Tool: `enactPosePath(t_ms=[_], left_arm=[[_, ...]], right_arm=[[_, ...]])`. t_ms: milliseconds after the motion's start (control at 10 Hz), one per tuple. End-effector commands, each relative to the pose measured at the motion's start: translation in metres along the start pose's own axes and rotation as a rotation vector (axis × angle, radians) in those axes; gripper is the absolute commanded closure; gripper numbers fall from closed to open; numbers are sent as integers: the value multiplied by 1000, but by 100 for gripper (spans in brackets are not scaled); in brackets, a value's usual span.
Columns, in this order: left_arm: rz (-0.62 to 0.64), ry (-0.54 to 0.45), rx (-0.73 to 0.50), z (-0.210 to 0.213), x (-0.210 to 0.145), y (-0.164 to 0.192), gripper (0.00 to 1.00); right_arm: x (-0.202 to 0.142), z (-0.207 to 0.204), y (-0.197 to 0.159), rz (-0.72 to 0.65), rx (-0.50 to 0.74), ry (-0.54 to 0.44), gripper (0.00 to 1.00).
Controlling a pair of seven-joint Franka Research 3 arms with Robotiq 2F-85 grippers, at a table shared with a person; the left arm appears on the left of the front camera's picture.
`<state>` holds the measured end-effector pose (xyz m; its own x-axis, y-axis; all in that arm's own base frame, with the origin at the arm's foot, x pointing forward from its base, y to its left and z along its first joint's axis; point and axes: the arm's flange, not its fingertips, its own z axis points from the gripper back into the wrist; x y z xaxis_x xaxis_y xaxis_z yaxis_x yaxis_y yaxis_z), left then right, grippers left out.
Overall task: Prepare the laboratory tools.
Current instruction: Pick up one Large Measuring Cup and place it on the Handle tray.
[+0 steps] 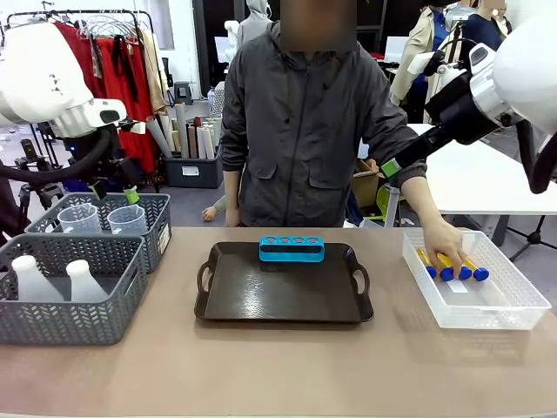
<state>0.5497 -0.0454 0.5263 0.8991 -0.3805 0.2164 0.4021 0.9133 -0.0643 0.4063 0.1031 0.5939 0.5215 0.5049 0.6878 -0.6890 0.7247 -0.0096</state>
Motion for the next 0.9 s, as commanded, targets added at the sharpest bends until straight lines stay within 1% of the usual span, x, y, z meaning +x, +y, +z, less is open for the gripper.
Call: enactPosePath(t_ms=[0,200,300,500,800], left_arm=[[43,32,-7,-8,15,16,0],[106,38,-24,-33,35,54,0],[154,69,-26,-42,39,65,0],[213,105,-54,-67,47,87,0],[239,189,-104,-109,53,94,0]], right_arm=[[2,0,0,-9,7,-4,0],[2,0,0,-9,7,-4,0],[2,0,0,-9,7,-4,0],[2,0,0,-9,7,-4,0],[2,0,0,-9,7,-4,0]])
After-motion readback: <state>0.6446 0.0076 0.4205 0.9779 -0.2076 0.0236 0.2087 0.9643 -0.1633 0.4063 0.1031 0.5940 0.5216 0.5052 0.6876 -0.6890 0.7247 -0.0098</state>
